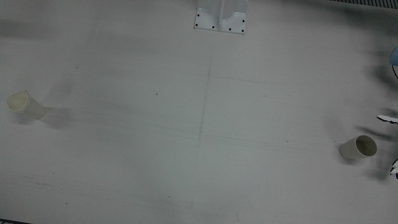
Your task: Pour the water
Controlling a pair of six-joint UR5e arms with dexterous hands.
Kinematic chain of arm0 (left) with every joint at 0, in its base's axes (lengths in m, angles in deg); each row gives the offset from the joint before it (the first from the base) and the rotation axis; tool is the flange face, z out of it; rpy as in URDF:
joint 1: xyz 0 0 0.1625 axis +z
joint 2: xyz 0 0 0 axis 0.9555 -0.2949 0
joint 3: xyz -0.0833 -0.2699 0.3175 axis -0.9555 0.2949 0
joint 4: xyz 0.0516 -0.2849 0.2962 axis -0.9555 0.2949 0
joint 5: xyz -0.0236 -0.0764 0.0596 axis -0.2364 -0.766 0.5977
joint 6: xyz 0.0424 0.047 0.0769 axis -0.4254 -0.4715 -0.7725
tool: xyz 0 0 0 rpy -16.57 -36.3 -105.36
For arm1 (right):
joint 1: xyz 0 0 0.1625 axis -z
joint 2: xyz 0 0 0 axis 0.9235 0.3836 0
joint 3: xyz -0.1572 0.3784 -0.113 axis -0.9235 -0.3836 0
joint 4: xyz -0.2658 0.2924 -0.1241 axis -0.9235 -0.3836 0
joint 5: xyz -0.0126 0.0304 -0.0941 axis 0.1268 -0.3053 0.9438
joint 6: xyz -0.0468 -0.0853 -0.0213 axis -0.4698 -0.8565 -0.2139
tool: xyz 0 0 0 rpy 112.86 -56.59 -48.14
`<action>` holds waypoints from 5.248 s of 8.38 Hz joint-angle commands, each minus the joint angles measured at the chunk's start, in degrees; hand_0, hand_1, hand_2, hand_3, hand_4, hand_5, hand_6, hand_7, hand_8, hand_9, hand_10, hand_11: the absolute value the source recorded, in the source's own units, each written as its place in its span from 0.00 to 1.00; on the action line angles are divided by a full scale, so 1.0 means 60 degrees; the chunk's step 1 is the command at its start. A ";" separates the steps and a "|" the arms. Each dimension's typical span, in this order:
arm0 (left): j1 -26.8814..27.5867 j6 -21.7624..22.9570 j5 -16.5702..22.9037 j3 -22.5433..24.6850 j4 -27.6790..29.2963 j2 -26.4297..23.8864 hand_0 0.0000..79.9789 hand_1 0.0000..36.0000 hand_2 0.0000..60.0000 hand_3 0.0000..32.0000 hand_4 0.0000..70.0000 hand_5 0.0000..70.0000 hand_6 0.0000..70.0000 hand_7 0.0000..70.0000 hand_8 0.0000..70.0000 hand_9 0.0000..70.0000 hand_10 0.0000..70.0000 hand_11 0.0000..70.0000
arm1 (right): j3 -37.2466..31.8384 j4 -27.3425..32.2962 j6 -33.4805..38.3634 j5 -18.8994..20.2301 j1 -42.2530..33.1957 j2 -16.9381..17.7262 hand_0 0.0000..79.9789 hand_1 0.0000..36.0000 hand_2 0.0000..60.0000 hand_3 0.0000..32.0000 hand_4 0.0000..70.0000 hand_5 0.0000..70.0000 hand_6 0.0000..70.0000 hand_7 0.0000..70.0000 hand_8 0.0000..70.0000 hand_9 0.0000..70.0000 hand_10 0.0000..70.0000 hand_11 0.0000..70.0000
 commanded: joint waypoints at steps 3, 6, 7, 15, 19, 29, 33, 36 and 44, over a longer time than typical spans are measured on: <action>0.0928 -0.0019 -0.0732 -0.0012 -0.0360 -0.0428 0.71 0.58 0.17 0.39 0.12 0.08 0.01 0.20 0.02 0.02 0.03 0.08 | 0.0011 0.0000 -0.0011 0.0037 0.0003 -0.0001 0.58 0.35 0.25 0.00 0.12 0.98 0.09 0.23 0.06 0.08 0.03 0.05; 0.1265 -0.0005 -0.0952 -0.0012 -0.0797 -0.0924 0.73 0.58 0.16 0.34 0.14 0.15 0.03 0.21 0.03 0.02 0.03 0.08 | 0.0011 0.0000 -0.0011 0.0051 -0.0011 -0.0001 0.58 0.35 0.25 0.00 0.12 0.99 0.09 0.23 0.06 0.09 0.03 0.06; 0.1281 0.0009 -0.0966 -0.0012 -0.0944 -0.1100 0.71 0.57 0.15 0.34 0.14 0.15 0.03 0.21 0.03 0.02 0.03 0.08 | 0.0011 0.0000 0.0003 0.0051 -0.0026 0.0014 0.58 0.35 0.24 0.00 0.11 0.98 0.09 0.22 0.06 0.08 0.03 0.05; 0.2408 0.1255 -0.2885 0.0061 -0.1620 -0.1263 0.67 0.29 0.04 0.00 0.85 1.00 0.14 0.31 0.05 0.04 0.07 0.11 | -0.0062 0.0000 0.0135 0.0037 -0.0246 0.0145 0.58 0.32 0.19 0.00 0.08 0.92 0.06 0.17 0.05 0.07 0.03 0.06; 0.2394 0.3008 -0.3032 0.1098 -0.3679 -0.1263 0.97 0.87 0.70 0.00 1.00 1.00 0.19 0.35 0.07 0.05 0.11 0.18 | 0.0025 0.0014 0.0355 0.0066 -0.1020 0.0044 0.58 0.33 0.21 0.00 0.10 0.95 0.07 0.18 0.05 0.08 0.02 0.05; 0.1691 0.4214 -0.2812 0.4837 -0.7184 -0.1935 1.00 1.00 1.00 0.00 1.00 1.00 0.27 0.45 0.09 0.08 0.12 0.22 | -0.7108 0.5861 -0.0554 0.0608 0.0135 -0.0058 0.58 0.30 0.20 0.00 0.16 0.51 0.10 0.13 0.08 0.06 0.18 0.27; 0.1705 0.4243 -0.2841 0.5231 -0.7771 -0.2186 1.00 1.00 1.00 0.00 1.00 1.00 0.25 0.43 0.09 0.08 0.12 0.22 | -0.8002 0.6051 -0.1108 0.0579 0.1097 -0.1242 0.59 0.34 0.18 0.00 0.15 0.80 0.13 0.20 0.08 0.09 0.20 0.31; 0.1662 0.4389 -0.2885 0.5218 -0.7787 -0.2128 1.00 1.00 1.00 0.00 1.00 1.00 0.24 0.42 0.09 0.08 0.12 0.22 | -0.7842 0.5069 -0.1532 0.0039 0.2446 -0.1920 0.59 0.35 0.14 0.00 0.04 0.73 0.09 0.18 0.06 0.07 0.16 0.24; 0.1632 0.4404 -0.2929 0.4866 -0.6455 -0.0987 1.00 1.00 1.00 0.00 1.00 1.00 0.23 0.41 0.09 0.08 0.13 0.23 | -0.5717 0.2798 -0.2605 -0.0754 0.3797 -0.1950 0.60 0.43 0.21 0.06 0.00 0.81 0.06 0.21 0.05 0.09 0.13 0.21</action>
